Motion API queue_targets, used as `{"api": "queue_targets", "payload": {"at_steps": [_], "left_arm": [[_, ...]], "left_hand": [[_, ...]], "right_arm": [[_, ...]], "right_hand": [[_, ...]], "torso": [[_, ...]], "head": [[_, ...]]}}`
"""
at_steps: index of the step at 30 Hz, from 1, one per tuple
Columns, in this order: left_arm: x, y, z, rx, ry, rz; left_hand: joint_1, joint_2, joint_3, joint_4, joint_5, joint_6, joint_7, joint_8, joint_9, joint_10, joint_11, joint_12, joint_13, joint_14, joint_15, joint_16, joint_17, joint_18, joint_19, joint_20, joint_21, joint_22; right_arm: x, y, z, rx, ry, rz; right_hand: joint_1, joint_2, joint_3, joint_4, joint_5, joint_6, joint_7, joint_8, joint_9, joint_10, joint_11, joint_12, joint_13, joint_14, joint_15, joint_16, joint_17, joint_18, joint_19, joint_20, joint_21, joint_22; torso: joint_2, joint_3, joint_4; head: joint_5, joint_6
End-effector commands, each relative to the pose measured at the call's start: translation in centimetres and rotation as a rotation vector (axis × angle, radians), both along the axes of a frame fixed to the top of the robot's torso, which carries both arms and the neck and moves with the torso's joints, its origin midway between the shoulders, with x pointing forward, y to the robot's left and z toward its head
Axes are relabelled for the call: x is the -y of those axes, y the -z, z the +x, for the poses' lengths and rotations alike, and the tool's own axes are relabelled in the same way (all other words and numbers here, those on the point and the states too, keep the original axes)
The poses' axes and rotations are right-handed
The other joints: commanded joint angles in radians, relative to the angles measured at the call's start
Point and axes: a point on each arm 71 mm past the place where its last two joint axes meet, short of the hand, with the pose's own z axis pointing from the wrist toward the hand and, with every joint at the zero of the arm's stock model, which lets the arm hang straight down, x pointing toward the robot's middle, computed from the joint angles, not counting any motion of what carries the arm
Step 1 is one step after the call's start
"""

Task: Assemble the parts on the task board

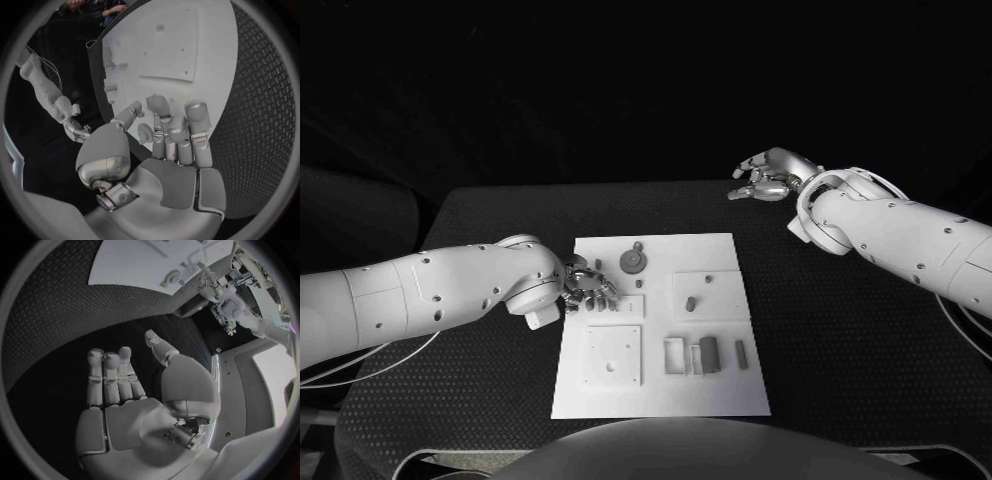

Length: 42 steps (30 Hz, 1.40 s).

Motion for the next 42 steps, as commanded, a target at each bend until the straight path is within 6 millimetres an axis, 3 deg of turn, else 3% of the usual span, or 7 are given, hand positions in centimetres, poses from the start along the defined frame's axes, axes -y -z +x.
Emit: {"api": "queue_targets", "payload": {"at_steps": [1,6,13,19,26,31,42], "left_arm": [[0.2,-0.2,0.1,0.037,0.001,0.028],[0.5,-0.2,0.2,0.048,-0.003,0.023],[0.5,-0.2,0.1,0.048,0.012,0.038],[0.6,-0.1,0.1,0.036,0.026,0.043],[1.0,-0.1,0.0,0.039,0.058,0.061],[1.2,-0.2,0.1,0.054,0.066,0.067],[1.7,-0.1,0.3,0.052,0.074,0.068]], "left_hand": [[-0.015,-0.011,0.006,0.008,-0.012,-0.055,0.028,-0.024,-0.007,-0.041,0.016,-0.003,-0.008,-0.021,0.014,-0.019,-0.012,0.022,-0.026,-0.002,-0.021,-0.008],[-0.026,-0.028,0.015,0.026,-0.064,-0.089,0.044,-0.039,-0.008,-0.078,0.032,0.010,-0.019,-0.042,0.029,-0.034,-0.029,0.020,-0.048,-0.007,-0.045,-0.017],[-0.048,-0.047,0.016,0.053,-0.071,-0.097,0.047,-0.041,-0.006,-0.085,0.034,0.023,-0.027,-0.046,0.031,-0.031,-0.035,0.017,-0.048,-0.010,-0.050,-0.017],[-0.044,-0.042,0.020,0.057,-0.070,-0.090,0.044,-0.037,-0.002,-0.080,0.031,0.033,-0.029,-0.042,0.028,-0.024,-0.035,0.016,-0.042,-0.013,-0.047,-0.014],[-0.013,-0.009,0.007,0.013,-0.061,-0.081,0.039,-0.031,0.003,-0.076,0.025,0.052,-0.038,-0.039,0.023,-0.010,-0.037,0.013,-0.036,-0.018,-0.038,-0.002],[-0.002,0.038,-0.013,-0.042,-0.056,-0.076,0.036,-0.032,0.002,-0.076,0.024,0.061,-0.050,-0.039,0.021,-0.004,-0.041,0.010,-0.036,-0.020,-0.037,0.004],[0.011,0.068,-0.017,-0.087,-0.055,-0.067,0.034,-0.032,-0.001,-0.071,0.021,0.071,-0.061,-0.036,0.019,0.001,-0.045,0.006,-0.031,-0.022,-0.036,0.007]], "right_arm": [[-0.1,0.0,0.0,-0.003,-0.009,-0.006],[-0.1,0.0,0.0,-0.003,-0.009,-0.005],[0.0,0.0,0.0,-0.004,-0.008,-0.006],[0.0,0.0,0.0,-0.006,-0.010,-0.006],[0.0,0.0,0.0,-0.008,-0.012,-0.007],[-0.1,0.0,0.0,-0.008,-0.013,-0.006],[-0.2,0.0,0.0,-0.009,-0.015,-0.006]], "right_hand": [[0.001,0.010,-0.004,0.002,0.002,-0.016,0.025,0.001,-0.002,-0.009,0.000,0.005,-0.001,-0.002,-0.006,-0.001,-0.001,0.046,-0.003,-0.004,-0.006,-0.001],[0.001,0.010,-0.004,0.002,0.002,-0.016,0.025,0.001,-0.002,-0.009,0.000,0.005,-0.001,-0.002,-0.006,-0.001,-0.001,0.046,-0.003,-0.004,-0.006,-0.001],[0.001,0.010,-0.004,0.002,0.002,-0.017,0.025,0.001,-0.002,-0.009,0.000,0.006,-0.002,-0.002,-0.006,-0.001,-0.001,0.046,-0.003,-0.004,-0.006,-0.001],[0.001,0.010,-0.004,0.002,0.002,-0.017,0.025,0.001,-0.002,-0.009,0.000,0.006,-0.002,-0.002,-0.006,-0.001,-0.001,0.046,-0.003,-0.003,-0.006,-0.001],[0.001,0.011,-0.004,0.002,0.002,-0.017,0.025,0.001,-0.002,-0.009,0.000,0.006,-0.002,-0.002,-0.006,-0.001,-0.001,0.046,-0.003,-0.003,-0.006,-0.001],[0.001,0.011,-0.004,0.002,0.002,-0.017,0.025,0.001,-0.002,-0.009,0.000,0.006,-0.003,-0.002,-0.006,-0.001,-0.001,0.046,-0.003,-0.003,-0.006,-0.001],[0.001,0.011,-0.005,0.002,0.002,-0.017,0.025,0.001,-0.002,-0.010,0.000,0.007,-0.003,-0.002,-0.006,-0.001,-0.002,0.046,-0.003,-0.003,-0.006,-0.001]], "torso": [[0.000,0.0008,-0.0008],[0.000,0.0012,-0.0009],[0.000,0.0007,-0.0002],[0.000,0.0004,0.0001],[0.000,0.0002,0.0003],[0.000,0.0010,0.0001],[0.001,0.0012,0.0000]], "head": [[0.000,0.000],[0.000,0.000],[-0.003,0.000],[-0.004,0.000],[-0.004,0.000],[-0.004,0.000],[-0.006,0.000]]}}
